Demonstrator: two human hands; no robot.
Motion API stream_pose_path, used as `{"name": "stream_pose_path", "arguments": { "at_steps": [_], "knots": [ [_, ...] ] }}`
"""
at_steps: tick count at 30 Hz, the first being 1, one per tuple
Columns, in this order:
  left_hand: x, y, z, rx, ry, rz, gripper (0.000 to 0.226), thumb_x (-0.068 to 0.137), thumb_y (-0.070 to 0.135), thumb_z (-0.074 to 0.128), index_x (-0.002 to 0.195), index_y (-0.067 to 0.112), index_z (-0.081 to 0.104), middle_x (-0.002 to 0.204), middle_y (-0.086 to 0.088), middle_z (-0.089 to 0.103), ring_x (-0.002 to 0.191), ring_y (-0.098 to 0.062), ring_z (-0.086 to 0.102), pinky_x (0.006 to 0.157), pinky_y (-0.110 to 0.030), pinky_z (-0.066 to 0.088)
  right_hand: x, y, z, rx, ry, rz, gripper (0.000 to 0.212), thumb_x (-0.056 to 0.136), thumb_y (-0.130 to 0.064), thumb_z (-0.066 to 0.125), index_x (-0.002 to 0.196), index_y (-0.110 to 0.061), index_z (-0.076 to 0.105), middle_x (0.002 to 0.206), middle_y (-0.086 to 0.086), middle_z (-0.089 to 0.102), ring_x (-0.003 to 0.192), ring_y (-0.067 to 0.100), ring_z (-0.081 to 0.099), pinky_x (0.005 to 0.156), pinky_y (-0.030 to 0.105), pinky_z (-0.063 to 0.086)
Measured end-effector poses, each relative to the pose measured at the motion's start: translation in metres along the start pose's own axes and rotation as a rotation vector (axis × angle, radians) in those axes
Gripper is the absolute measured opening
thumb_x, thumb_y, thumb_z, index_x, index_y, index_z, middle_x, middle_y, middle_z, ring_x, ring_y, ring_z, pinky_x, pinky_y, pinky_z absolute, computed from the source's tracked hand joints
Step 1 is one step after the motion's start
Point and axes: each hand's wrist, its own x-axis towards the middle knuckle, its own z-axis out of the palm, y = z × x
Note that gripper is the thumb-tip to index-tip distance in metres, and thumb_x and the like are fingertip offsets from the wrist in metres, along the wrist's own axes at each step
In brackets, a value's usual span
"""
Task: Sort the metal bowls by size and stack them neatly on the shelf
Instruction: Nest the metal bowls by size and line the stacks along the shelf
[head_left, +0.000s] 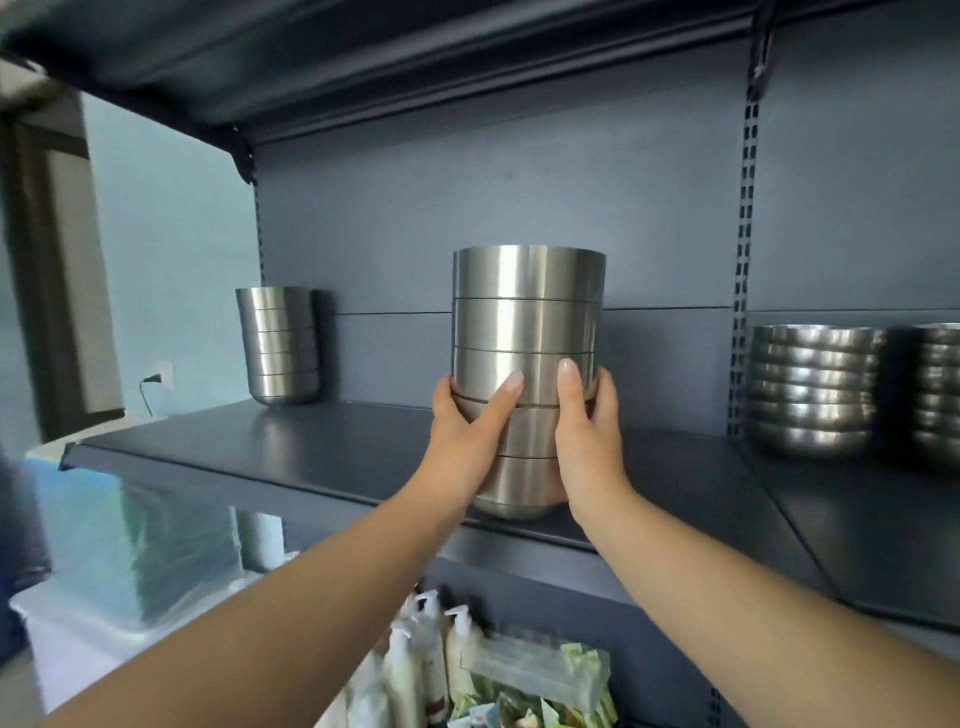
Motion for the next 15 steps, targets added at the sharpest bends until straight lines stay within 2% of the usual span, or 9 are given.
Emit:
{"name": "stream_pose_path", "arguments": {
  "at_steps": [4, 9, 13, 15],
  "knots": [
    [0.008, -0.005, -0.064, 0.021, 0.062, 0.015, 0.093, 0.080, 0.059, 0.053, 0.148, 0.027, -0.002, 0.157, 0.002, 0.015, 0.142, -0.018, 0.022, 0.111, -0.032, 0.022, -0.009, 0.006, 0.067, 0.020, -0.043, 0.017, 0.064, 0.089, -0.051, 0.041, 0.145, -0.028, 0.021, 0.146, -0.005, 0.036, 0.126, 0.010, 0.037, 0.095, 0.024, 0.026],
    [0.024, -0.013, -0.127, 0.081, 0.179, 0.026, 0.088, 0.085, 0.052, 0.050, 0.149, 0.019, 0.000, 0.156, -0.002, 0.017, 0.142, -0.020, 0.021, 0.111, -0.031, 0.020, -0.012, 0.016, 0.138, 0.012, -0.111, -0.010, 0.053, 0.091, -0.046, 0.041, 0.140, -0.028, 0.030, 0.116, -0.016, 0.042, 0.104, 0.002, 0.040, 0.088, 0.023, 0.030],
    [0.048, -0.024, -0.169, 0.100, 0.238, 0.041, 0.087, 0.085, 0.050, 0.051, 0.149, 0.019, 0.001, 0.157, -0.004, 0.013, 0.143, -0.021, 0.018, 0.112, -0.033, 0.018, -0.005, 0.030, 0.190, 0.021, -0.115, 0.012, 0.050, 0.090, -0.049, 0.040, 0.136, -0.031, 0.035, 0.117, -0.011, 0.048, 0.102, 0.006, 0.044, 0.086, 0.025, 0.034],
    [0.064, -0.032, -0.184, 0.102, 0.258, 0.050, 0.086, 0.086, 0.048, 0.051, 0.149, 0.018, 0.002, 0.157, -0.003, 0.013, 0.144, -0.020, 0.017, 0.113, -0.032, 0.017, 0.001, 0.042, 0.212, 0.023, -0.097, 0.008, 0.053, 0.089, -0.051, 0.040, 0.138, -0.032, 0.032, 0.125, -0.007, 0.050, 0.103, 0.008, 0.045, 0.086, 0.026, 0.034]
  ]
}}
